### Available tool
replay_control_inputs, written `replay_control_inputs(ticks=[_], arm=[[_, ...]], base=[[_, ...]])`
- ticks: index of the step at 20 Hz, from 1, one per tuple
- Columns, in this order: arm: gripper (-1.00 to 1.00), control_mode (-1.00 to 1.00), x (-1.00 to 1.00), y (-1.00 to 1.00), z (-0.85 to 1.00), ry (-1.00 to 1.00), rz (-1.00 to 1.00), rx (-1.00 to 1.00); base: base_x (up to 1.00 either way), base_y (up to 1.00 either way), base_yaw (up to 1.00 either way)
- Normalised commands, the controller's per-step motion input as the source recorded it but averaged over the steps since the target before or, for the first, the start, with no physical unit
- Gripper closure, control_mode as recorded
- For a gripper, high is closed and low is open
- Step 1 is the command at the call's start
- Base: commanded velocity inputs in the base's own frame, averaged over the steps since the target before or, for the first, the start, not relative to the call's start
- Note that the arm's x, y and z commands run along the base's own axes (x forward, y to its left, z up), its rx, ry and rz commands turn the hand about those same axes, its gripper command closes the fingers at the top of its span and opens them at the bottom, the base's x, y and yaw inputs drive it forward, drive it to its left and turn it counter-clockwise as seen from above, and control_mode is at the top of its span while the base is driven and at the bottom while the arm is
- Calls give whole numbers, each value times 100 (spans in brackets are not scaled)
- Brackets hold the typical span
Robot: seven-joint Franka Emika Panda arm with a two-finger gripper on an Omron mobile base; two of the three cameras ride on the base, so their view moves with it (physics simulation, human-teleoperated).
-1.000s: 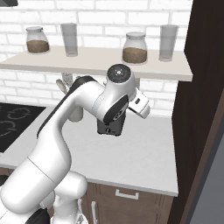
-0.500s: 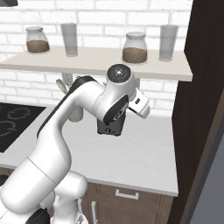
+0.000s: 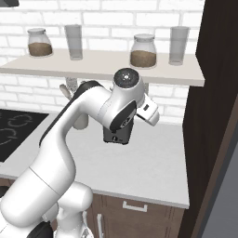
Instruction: Start the toaster. Once the lever pops up, take the bread to the plate on the dining counter.
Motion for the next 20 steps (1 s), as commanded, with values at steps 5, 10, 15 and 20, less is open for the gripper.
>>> replay_control_inputs(ticks=[5,10,15,20], arm=[[-100,-100,0,0,0,0,0,0],[-100,-100,0,0,0,0,0,0],[-100,-100,0,0,0,0,0,0],[-100,-100,0,0,0,0,0,0]], base=[[0,0,0],[0,0,0],[0,0,0],[0,0,0]])
